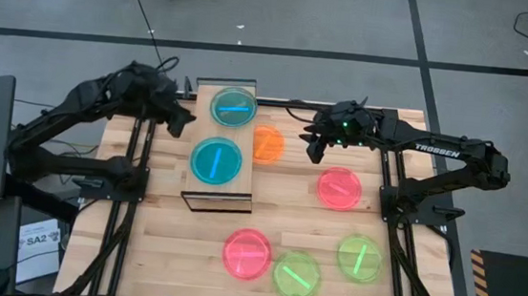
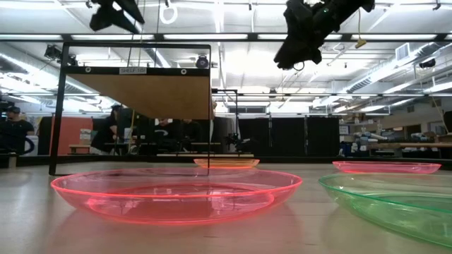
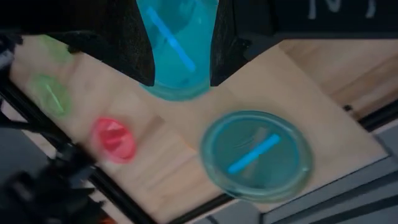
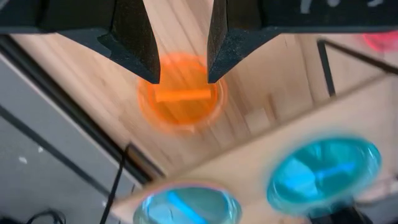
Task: Place and stack plates onto a shelf
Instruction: Stack the top pink plate on top of the bottom blue plate on the shelf
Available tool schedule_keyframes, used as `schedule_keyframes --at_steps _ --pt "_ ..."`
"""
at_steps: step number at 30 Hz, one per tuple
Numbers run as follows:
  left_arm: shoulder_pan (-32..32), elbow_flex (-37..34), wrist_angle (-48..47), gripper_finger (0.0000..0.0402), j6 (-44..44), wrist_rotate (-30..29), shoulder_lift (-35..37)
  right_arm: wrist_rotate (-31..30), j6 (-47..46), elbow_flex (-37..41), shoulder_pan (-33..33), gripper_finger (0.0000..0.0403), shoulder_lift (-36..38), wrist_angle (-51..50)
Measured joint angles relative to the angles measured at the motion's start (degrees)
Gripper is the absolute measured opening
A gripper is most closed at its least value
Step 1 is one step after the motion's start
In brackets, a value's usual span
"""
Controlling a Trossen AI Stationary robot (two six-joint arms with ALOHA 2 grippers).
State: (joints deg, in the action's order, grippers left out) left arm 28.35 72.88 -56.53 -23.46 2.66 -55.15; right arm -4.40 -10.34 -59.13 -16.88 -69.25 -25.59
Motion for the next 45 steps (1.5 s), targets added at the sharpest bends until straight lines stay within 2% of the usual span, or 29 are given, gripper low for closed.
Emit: schedule_keyframes --at_steps 6,14,17,21,25,32,39,45 --pt "-10.2 0.0 0.0 0.0160 -2.9 -5.8 0.9 0.0 0.3 0.0 -0.7 0.0139 0.0 -8.5" --pt "-20.8 0.0 0.3 0.0160 -3.0 -15.1 -0.1 0.0 8.8 0.0 -5.0 0.0139 0.0 -18.4" --pt "-23.6 0.0 0.7 0.0160 -3.0 -16.2 -0.3 3.3 10.7 0.0 -7.3 0.0139 0.0 -20.4" --pt "-26.5 0.0 1.9 0.0160 -3.0 -16.2 -0.3 11.0 14.1 0.0 -9.8 0.0139 0.0 -22.1" --pt "-28.6 0.0 3.1 0.0160 -3.0 -16.3 -0.4 14.7 16.9 0.9 -11.0 0.0139 0.0 -21.9" --pt "-30.7 0.0 3.2 0.0160 -3.0 -18.6 -0.4 14.8 23.7 9.4 -11.1 0.0139 0.0 -17.6" --pt "-30.9 0.0 3.2 0.0160 -3.0 -18.8 -0.4 14.6 24.0 18.7 -12.5 0.0139 0.0 -9.5" --pt "-30.9 0.0 3.2 0.0160 -3.0 -18.8 -0.4 14.7 23.9 22.3 -15.7 0.0139 0.0 -6.2"
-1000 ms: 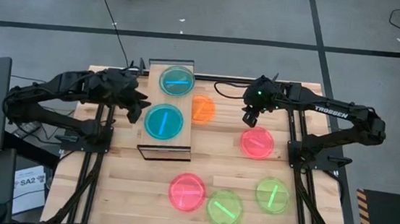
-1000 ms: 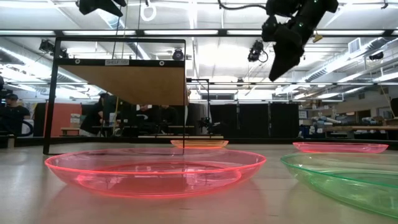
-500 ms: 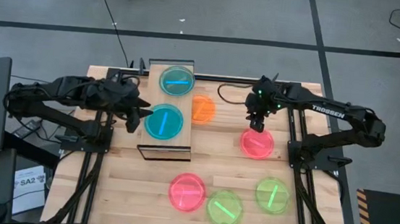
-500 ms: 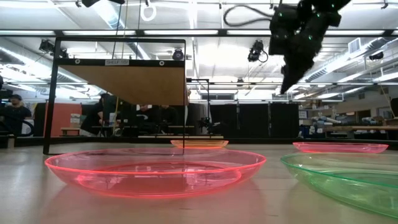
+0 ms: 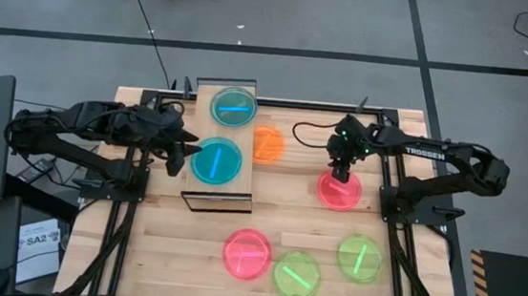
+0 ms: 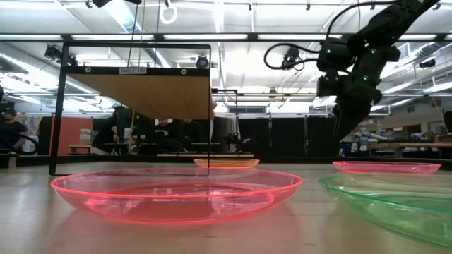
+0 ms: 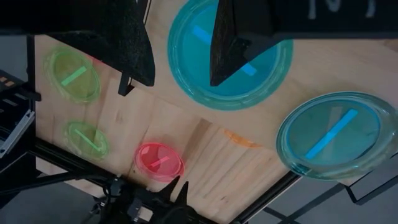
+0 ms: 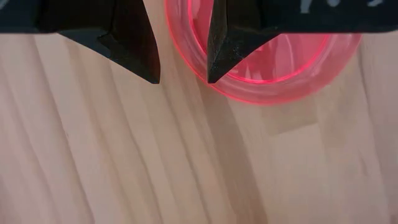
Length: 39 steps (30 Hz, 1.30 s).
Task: Place and stack plates onto a shelf
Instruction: Stack the top pink plate on top of the bottom blue plate on the shelf
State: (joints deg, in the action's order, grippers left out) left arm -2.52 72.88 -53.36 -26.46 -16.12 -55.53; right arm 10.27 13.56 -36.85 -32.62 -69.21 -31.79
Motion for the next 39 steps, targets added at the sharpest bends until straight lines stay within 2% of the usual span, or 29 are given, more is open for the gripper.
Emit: schedule_keyframes --at_steps 10,20,39 --pt "0.0 0.0 0.0 0.0160 0.0 0.0 0.0 4.7 0.1 3.5 -4.3 0.0139 0.0 2.7" --pt "0.0 0.0 0.0 0.0160 0.0 0.0 0.0 4.6 0.0 9.3 -5.8 0.0139 0.0 7.6" --pt "0.0 0.0 0.0 0.0160 0.0 0.0 0.0 3.6 -0.3 11.9 -6.6 0.0139 0.0 10.0"
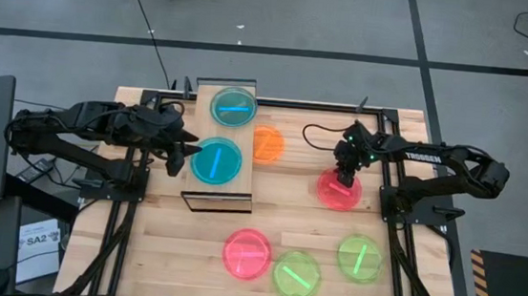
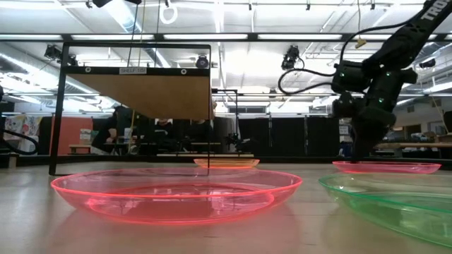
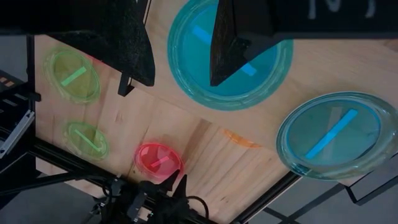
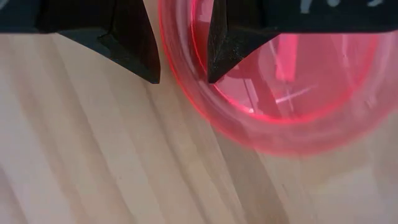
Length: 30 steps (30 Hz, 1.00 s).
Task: Place and stack plates onto a shelf
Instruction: Stack the top pink plate on top of the bottom blue plate on the shelf
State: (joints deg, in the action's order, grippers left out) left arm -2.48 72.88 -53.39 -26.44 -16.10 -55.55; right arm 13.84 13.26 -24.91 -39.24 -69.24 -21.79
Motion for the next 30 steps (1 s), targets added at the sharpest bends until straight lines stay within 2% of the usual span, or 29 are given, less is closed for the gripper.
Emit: schedule_keyframes --at_steps 9,23,30 --pt "0.0 0.0 0.0 0.0160 0.0 0.0 0.0 -2.3 0.0 1.1 0.0 0.0132 0.0 2.0" --pt "0.0 0.0 0.0 0.0160 0.0 0.0 0.0 -2.0 0.2 1.1 0.0 0.0017 0.0 2.2" --pt "0.0 0.0 0.0 0.0160 0.0 0.0 0.0 0.3 0.2 1.1 0.0 0.0010 0.0 3.0"
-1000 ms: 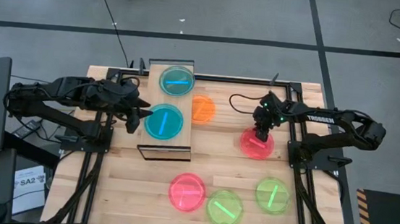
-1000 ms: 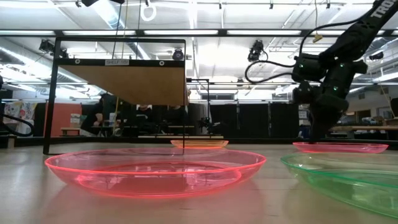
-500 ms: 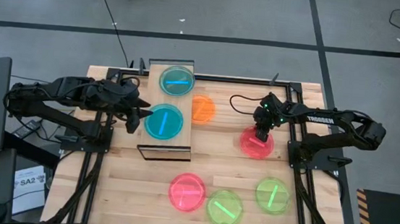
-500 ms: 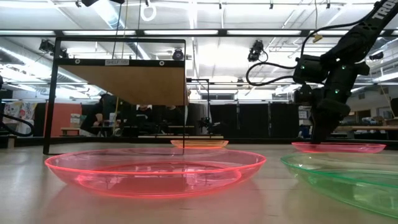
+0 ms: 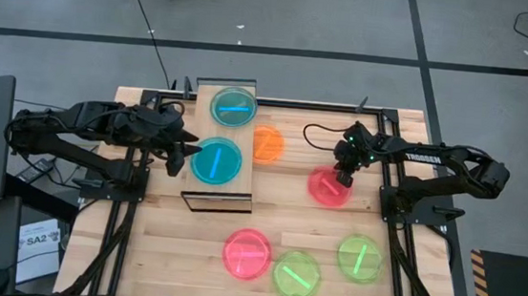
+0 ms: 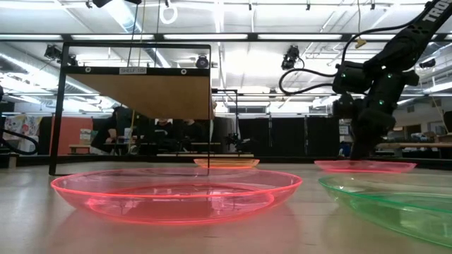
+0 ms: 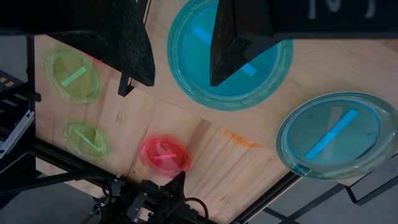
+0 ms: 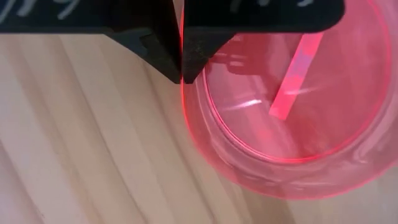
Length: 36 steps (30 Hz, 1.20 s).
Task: Place and stack plates onto a shelf
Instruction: Stack the top pink plate on top of the bottom blue plate on the shelf
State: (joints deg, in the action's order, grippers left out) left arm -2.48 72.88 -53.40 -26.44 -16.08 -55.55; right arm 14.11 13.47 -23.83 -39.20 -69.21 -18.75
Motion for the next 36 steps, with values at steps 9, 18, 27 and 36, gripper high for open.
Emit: schedule_keyframes --at_steps 9,18,27,36 --pt "0.0 0.0 0.0 0.0160 0.0 0.0 0.0 1.0 -0.6 0.0 0.0 0.0008 0.0 2.5" --pt "0.0 0.0 -0.1 0.0160 0.2 0.0 0.0 1.0 -3.4 -5.9 0.1 0.0006 -0.1 2.1" --pt "0.0 -3.8 0.4 0.0160 6.0 -0.3 2.7 1.4 -7.4 -13.1 0.1 0.0006 -0.1 1.9" --pt "0.0 -21.7 9.8 0.0160 3.2 0.2 13.2 2.6 -12.8 -20.4 1.3 0.0005 -0.1 1.8"
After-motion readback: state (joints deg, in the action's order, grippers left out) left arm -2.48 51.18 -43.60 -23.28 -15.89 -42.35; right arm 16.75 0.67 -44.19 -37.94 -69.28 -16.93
